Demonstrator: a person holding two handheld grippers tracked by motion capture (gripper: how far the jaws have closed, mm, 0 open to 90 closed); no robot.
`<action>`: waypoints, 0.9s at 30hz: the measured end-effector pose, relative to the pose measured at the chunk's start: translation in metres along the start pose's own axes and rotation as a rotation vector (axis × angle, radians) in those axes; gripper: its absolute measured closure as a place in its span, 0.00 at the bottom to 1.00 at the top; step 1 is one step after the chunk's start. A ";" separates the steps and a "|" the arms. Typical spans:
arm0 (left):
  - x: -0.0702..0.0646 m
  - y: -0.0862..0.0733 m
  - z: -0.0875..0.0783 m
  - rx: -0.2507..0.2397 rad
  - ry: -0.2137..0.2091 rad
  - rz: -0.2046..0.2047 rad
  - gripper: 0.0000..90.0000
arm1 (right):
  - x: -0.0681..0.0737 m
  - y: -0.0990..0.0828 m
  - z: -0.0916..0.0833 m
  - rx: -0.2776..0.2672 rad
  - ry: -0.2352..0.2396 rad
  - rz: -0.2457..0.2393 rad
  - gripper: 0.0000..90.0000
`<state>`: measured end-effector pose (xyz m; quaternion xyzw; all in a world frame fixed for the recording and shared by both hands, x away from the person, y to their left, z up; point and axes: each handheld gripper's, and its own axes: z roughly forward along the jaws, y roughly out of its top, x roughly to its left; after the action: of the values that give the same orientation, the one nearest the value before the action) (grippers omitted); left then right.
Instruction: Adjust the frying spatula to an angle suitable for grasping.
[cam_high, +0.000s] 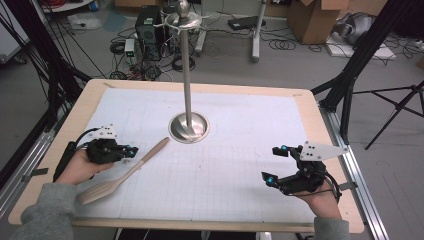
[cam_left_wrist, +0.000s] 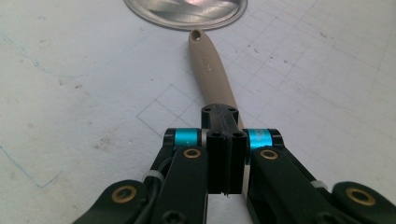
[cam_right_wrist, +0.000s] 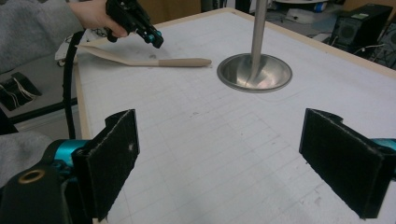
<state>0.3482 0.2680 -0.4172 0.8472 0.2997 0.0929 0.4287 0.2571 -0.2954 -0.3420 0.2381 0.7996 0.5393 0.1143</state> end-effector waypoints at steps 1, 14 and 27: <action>0.001 0.000 0.002 0.012 -0.001 -0.002 1.00 | 0.000 -0.001 -0.001 0.002 -0.002 0.005 0.12; 0.001 0.011 0.034 0.129 0.005 0.004 1.00 | 0.004 -0.007 -0.012 0.007 -0.025 0.018 0.12; -0.011 0.018 0.048 0.153 0.009 0.073 1.00 | 0.007 -0.008 -0.010 0.037 -0.033 0.008 0.12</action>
<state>0.3673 0.2214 -0.4318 0.8875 0.2769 0.0891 0.3575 0.2443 -0.3026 -0.3447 0.2523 0.8065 0.5209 0.1208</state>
